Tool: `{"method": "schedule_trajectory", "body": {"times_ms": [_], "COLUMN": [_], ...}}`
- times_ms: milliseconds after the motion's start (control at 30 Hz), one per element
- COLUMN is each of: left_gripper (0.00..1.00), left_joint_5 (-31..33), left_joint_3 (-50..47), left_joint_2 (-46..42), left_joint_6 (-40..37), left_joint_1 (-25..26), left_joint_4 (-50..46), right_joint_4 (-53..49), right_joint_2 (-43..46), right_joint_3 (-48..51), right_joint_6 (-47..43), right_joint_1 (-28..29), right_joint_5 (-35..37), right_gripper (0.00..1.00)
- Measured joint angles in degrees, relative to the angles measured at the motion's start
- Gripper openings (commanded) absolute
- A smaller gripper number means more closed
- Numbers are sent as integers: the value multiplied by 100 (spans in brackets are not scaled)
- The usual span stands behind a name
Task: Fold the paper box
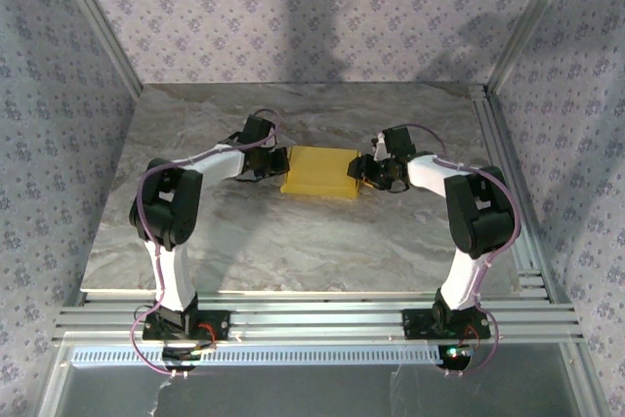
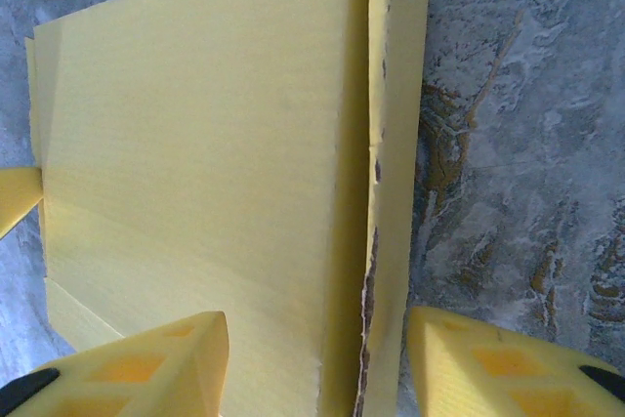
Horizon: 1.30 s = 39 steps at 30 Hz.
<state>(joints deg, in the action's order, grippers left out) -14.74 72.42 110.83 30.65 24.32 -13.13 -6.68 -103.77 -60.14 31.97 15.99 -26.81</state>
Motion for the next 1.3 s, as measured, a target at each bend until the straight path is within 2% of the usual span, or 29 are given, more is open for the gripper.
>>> {"method": "schedule_trajectory", "body": {"times_ms": [133, 367, 567, 800, 933, 1033, 1300], "left_gripper": [0, 0, 0, 0, 0, 0, 0], "left_joint_5": [46, -275, -728, -1003, -1147, -1198, -1314], "left_joint_3": [111, 616, 682, 684, 684, 684, 684], "left_joint_2": [-2, -4, -4, -48, -68, -68, -68], "left_joint_6": [0, -22, -22, -17, -17, -17, 28], "left_joint_1": [24, 2, -48, -114, -160, -184, -184], "left_joint_4": [-267, -1469, -2002, -2365, -2551, -2612, -2614], "right_joint_4": [4, 225, 595, 702, 1156, 1635, 2369], "right_joint_2": [260, 986, 1113, 1956, 1963, 1853, 1690], "right_joint_3": [118, 586, 1080, 1799, 2135, 2514, 2822], "right_joint_6": [-7, 179, 949, 1357, 2074, 2852, 4360], "right_joint_1": [0, -236, -595, -927, -979, -901, -356], "right_joint_5": [61, -2, -365, -391, -560, -734, -903], "right_gripper": [55, 69, 69, 71, 73, 79, 87]}}
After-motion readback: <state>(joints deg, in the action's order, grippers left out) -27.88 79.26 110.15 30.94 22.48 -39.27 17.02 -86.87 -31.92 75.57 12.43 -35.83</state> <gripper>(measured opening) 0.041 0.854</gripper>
